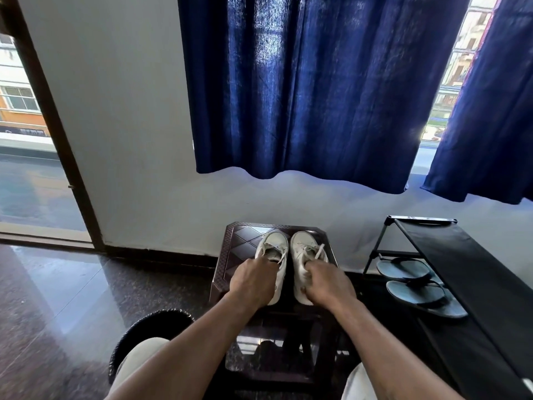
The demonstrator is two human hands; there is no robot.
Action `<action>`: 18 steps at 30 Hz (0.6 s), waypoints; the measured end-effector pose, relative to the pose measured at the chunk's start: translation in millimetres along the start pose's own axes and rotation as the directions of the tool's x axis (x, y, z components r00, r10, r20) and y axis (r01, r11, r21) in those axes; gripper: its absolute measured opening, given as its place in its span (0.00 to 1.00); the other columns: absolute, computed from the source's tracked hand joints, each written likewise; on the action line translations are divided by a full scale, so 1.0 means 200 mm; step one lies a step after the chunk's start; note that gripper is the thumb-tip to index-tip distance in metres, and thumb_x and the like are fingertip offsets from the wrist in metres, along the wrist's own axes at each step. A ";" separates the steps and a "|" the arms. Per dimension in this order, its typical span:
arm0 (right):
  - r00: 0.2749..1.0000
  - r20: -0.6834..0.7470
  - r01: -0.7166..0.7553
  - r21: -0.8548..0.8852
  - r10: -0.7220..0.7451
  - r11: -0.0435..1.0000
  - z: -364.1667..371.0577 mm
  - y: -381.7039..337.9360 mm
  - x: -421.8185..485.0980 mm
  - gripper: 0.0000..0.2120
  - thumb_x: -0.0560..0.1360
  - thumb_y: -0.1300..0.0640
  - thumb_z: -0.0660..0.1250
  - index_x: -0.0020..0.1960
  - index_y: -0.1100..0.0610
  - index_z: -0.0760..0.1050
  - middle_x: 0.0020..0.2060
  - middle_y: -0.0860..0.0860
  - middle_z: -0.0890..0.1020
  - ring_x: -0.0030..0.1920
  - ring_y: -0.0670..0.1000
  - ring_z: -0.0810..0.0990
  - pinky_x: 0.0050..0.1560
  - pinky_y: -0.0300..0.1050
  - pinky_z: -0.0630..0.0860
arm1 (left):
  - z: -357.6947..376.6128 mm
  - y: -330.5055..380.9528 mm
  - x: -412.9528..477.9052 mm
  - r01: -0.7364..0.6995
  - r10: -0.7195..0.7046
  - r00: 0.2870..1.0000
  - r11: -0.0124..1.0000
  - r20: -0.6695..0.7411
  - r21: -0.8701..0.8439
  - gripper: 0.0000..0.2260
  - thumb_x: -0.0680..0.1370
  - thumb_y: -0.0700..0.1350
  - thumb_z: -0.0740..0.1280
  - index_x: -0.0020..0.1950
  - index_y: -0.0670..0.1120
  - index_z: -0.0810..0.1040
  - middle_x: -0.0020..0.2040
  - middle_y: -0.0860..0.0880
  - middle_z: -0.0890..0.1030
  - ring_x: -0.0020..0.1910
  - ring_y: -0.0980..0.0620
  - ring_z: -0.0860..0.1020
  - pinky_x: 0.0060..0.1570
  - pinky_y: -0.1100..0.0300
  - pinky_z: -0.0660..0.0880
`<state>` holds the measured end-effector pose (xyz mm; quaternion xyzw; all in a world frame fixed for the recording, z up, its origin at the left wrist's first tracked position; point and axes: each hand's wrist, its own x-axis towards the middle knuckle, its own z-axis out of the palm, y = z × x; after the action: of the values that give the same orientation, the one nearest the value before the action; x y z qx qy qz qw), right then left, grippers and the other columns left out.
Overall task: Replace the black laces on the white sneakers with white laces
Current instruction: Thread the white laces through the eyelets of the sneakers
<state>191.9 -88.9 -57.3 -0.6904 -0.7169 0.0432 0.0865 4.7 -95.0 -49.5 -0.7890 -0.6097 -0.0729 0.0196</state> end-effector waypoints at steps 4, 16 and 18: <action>0.999 -0.041 -0.014 0.011 0.014 1.000 0.02 0.00 0.04 0.11 0.72 0.49 0.68 0.52 0.51 0.77 0.52 0.51 0.84 0.54 0.59 0.84 0.49 0.49 0.79 | 0.01 0.02 0.04 0.021 -0.021 1.000 1.000 0.002 0.005 0.10 0.78 0.45 0.72 0.59 0.48 0.82 0.57 0.44 0.85 0.56 0.39 0.83 0.53 0.46 0.81; 0.987 -0.157 0.052 0.096 -0.037 0.994 -0.03 0.10 -0.10 0.06 0.71 0.62 0.71 0.46 0.54 0.80 0.51 0.51 0.84 0.52 0.57 0.83 0.50 0.51 0.78 | -0.04 0.19 0.08 -0.079 0.075 0.996 0.993 -0.042 -0.092 0.09 0.78 0.49 0.73 0.55 0.45 0.82 0.56 0.41 0.84 0.57 0.37 0.82 0.51 0.49 0.78; 0.980 -0.199 0.000 0.092 0.019 0.996 -0.08 0.19 -0.15 0.08 0.72 0.62 0.72 0.49 0.54 0.81 0.52 0.52 0.84 0.53 0.58 0.83 0.51 0.50 0.78 | -0.08 0.29 0.12 -0.146 0.139 0.988 0.983 -0.070 -0.109 0.07 0.78 0.47 0.72 0.53 0.45 0.81 0.55 0.42 0.84 0.57 0.37 0.82 0.51 0.49 0.77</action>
<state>233.7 -118.7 -51.2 -0.6900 -0.6986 0.0070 0.1893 64.5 -88.5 -28.0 -0.8278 -0.5457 -0.1302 -0.0012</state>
